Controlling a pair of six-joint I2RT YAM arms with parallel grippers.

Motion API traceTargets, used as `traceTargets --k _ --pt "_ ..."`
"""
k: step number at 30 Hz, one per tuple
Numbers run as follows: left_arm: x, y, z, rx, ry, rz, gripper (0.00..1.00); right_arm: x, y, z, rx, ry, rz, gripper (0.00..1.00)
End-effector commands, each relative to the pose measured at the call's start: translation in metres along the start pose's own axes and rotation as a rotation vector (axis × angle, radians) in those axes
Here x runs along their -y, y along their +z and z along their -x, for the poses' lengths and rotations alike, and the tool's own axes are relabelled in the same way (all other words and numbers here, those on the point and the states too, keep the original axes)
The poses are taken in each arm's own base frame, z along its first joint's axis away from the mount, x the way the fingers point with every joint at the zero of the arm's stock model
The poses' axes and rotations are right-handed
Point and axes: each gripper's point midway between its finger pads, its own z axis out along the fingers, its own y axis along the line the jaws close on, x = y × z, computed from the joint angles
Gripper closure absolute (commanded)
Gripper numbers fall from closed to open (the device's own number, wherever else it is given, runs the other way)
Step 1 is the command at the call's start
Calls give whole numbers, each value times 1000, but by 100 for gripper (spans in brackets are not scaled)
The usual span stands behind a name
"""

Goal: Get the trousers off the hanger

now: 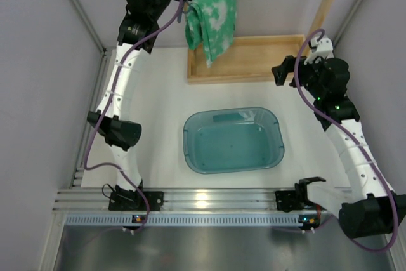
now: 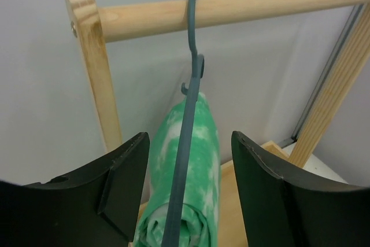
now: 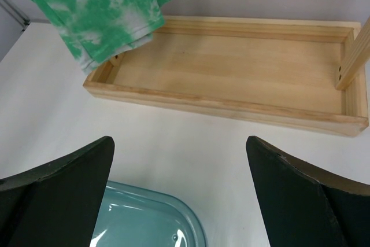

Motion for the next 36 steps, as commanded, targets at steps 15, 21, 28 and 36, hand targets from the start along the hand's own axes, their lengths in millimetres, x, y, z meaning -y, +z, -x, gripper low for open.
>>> traceTargets --k 15,21,28,36 --pt "-7 14 -53 -117 -106 -97 38 -8 2 9 15 -29 37 1" --pt "-12 19 -66 -134 -103 -81 39 -8 2 8 15 -25 37 1" --pt "-10 24 -69 -122 -97 -92 68 -9 5 6 8 -24 44 1" --pt "1 26 -59 -56 -52 -90 100 -7 7 3 0 -37 43 0"
